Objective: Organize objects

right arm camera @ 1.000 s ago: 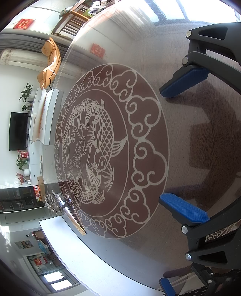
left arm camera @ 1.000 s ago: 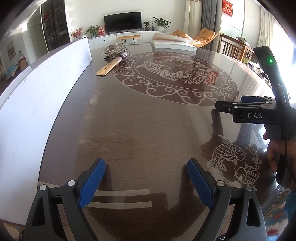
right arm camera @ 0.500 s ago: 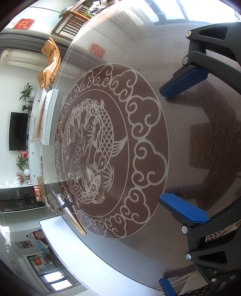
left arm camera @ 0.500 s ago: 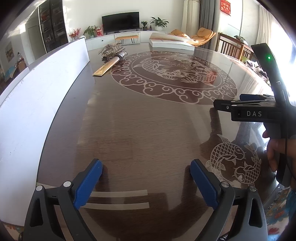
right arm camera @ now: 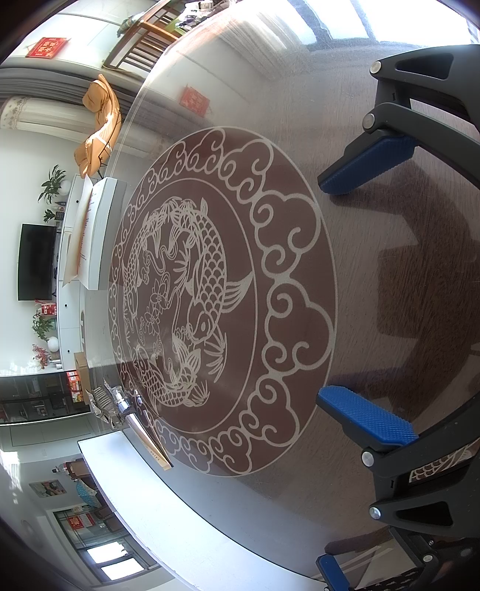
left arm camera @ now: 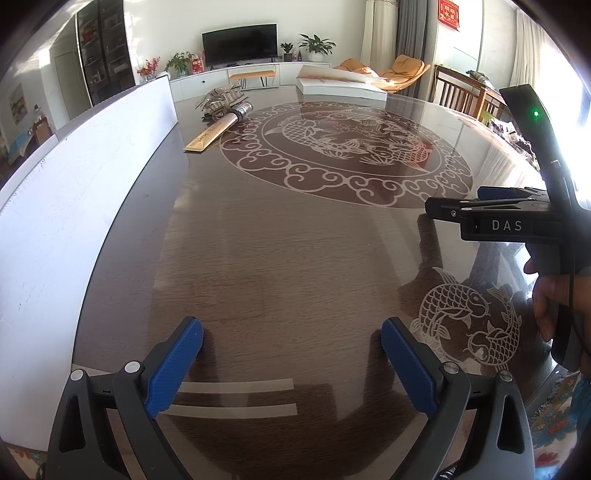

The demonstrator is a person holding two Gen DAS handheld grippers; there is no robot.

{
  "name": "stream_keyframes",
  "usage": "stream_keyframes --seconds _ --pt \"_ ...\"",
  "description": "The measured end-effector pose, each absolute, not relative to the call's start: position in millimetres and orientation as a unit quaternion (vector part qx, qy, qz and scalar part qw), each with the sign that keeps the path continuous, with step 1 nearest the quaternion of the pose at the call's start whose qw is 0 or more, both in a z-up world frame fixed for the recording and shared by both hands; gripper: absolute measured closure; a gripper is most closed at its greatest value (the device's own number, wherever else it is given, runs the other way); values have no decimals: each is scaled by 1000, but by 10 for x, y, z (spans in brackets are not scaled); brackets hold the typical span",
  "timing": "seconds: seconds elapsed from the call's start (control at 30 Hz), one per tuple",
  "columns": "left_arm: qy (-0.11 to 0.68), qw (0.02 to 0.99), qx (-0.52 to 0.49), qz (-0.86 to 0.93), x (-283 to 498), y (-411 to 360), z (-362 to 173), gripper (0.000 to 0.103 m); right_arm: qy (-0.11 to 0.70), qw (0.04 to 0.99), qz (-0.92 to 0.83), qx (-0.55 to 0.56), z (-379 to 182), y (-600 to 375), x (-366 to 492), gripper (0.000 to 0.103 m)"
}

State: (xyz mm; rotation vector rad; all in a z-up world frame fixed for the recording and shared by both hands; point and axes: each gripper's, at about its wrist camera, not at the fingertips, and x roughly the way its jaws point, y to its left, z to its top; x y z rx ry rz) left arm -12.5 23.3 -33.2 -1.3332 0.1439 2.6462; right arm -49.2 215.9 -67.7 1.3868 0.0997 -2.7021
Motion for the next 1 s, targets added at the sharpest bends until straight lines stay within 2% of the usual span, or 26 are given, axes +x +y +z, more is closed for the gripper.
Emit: stream_keyframes --seconds 0.2,0.37,0.5,0.67,0.87,1.0 --pt "46 91 -459 883 -124 224 -315 4 33 51 -888 456 -678 2158 -492 0" --pt "-59 126 -471 871 -315 -25 -171 4 33 51 -888 456 -679 2158 -490 0" --pt "-8 77 -439 895 -852 -130 19 4 33 51 -888 456 -681 2158 -490 0" --pt "-6 43 -431 902 -1763 -283 134 4 33 51 -888 455 -682 2159 -490 0" --pt "14 36 -469 882 -2777 -252 -100 4 33 51 -888 455 -685 2161 -493 0" --pt "23 31 -485 874 -3050 -245 -307 7 33 51 -888 455 -687 2161 -494 0"
